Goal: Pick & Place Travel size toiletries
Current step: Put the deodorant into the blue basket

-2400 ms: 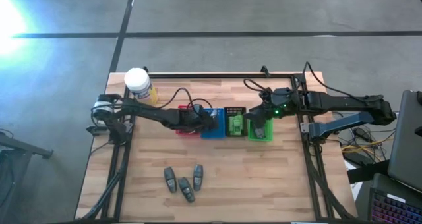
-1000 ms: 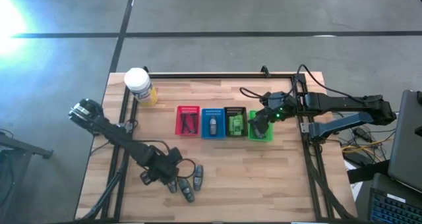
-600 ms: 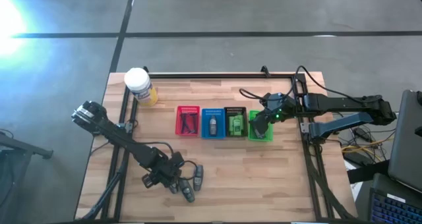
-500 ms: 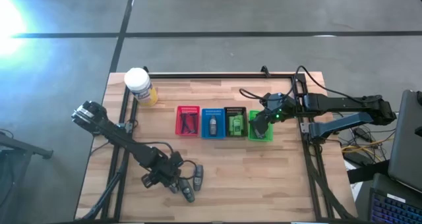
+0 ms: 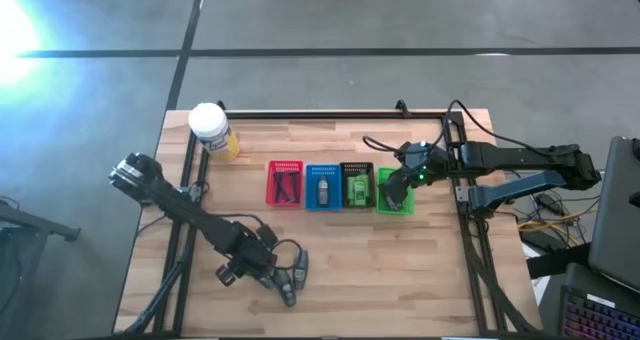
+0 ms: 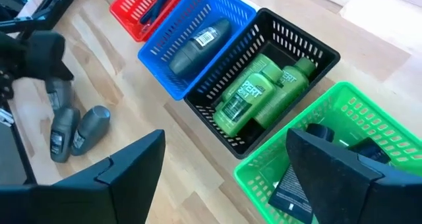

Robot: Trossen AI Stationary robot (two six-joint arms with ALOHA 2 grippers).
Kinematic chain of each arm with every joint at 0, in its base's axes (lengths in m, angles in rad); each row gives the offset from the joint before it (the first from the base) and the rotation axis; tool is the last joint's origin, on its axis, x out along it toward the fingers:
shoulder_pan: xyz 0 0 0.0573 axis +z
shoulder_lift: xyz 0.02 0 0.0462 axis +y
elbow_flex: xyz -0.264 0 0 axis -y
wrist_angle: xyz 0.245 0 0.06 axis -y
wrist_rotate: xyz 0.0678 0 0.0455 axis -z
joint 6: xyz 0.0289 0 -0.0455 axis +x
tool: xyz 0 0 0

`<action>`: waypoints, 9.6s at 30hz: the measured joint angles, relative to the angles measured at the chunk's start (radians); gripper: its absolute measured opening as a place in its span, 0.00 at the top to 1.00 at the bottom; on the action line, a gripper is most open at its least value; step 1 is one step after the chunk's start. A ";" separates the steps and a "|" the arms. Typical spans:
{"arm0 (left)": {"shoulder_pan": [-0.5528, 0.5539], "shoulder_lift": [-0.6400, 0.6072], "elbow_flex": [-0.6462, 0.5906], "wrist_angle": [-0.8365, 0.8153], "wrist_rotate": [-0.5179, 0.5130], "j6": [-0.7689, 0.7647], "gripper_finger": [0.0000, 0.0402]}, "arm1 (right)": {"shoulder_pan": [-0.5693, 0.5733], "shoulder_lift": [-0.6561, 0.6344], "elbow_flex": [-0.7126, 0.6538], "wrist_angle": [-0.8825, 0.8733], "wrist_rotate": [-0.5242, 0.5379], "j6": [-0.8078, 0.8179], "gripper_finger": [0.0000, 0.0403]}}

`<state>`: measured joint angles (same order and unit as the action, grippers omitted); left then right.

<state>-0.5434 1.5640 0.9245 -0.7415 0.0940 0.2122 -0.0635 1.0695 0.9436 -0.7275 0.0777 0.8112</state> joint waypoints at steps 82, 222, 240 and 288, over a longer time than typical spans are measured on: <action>0.611 0.235 0.394 0.082 -0.385 1.292 0.42 | -0.007 0.000 0.000 0.003 0.002 0.095 0.38; 0.644 0.178 0.259 0.297 -0.439 1.305 0.47 | -0.007 -0.006 -0.002 -0.010 -0.026 0.053 0.32; 0.617 0.177 0.266 0.354 -0.441 1.336 0.31 | -0.007 -0.006 -0.002 -0.026 -0.050 0.042 0.32; 0.170 0.174 0.355 -0.026 0.047 -0.852 0.32 | 0.225 0.001 -0.069 0.032 -0.075 0.229 0.23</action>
<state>-0.3734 1.7385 1.2799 -0.7674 0.1407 -0.6403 0.1610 1.0702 0.8747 -0.6958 0.0031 1.0399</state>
